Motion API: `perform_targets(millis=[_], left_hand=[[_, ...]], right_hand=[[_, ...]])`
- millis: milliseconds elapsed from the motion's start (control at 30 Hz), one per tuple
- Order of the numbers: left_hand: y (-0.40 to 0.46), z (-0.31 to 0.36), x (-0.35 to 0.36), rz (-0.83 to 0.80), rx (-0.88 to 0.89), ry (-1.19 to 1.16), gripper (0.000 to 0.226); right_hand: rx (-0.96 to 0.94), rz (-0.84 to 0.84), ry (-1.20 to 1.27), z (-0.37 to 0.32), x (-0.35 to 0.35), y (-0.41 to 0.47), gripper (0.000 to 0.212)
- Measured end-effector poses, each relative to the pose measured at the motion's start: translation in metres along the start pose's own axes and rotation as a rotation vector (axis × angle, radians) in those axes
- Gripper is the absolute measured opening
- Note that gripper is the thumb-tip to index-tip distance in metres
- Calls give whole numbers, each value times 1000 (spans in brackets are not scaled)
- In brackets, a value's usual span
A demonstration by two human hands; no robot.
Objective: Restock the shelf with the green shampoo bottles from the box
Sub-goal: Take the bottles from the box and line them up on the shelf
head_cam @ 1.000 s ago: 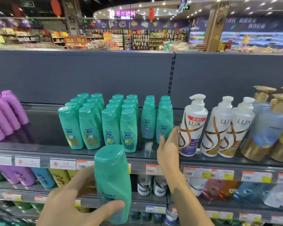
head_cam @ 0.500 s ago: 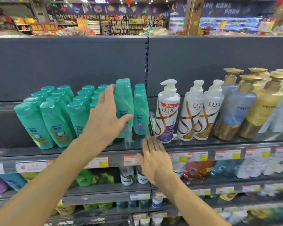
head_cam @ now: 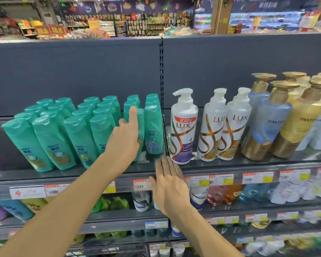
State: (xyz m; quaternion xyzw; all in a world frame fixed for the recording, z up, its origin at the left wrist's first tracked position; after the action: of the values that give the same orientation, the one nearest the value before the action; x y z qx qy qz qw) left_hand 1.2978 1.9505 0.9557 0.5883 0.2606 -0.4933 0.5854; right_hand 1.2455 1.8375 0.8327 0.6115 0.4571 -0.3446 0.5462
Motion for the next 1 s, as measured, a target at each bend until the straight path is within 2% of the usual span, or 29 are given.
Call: perform_targets(millis=[167,433,667,1000], left_hand=[[6,-10,0,102,-19,-73,78],[8,-17,8,144,-77,-211,87],[6,-11,10,154,-43,-168,94],[-15,13,16,30,-13,102,114]], right_hand=[[-18,0,-14,0,2,-1,55],[-9,9,10,1,1,-1,53],[-13,19,25,2,0,-1,49],[-8,1,26,1,4,-1,51]])
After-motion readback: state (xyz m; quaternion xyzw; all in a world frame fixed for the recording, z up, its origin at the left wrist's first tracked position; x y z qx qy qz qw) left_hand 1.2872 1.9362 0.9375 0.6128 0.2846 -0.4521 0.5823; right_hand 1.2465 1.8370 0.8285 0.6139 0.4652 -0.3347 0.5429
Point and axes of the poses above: each hand's wrist, its own y-axis towards the middle knuckle, its own x-axis out of the palm, z = x × y, the point moved 8 cm from there along y, towards the middle knuckle, and after that the axes turned 10 degrees about x, right-handed, at the moved point
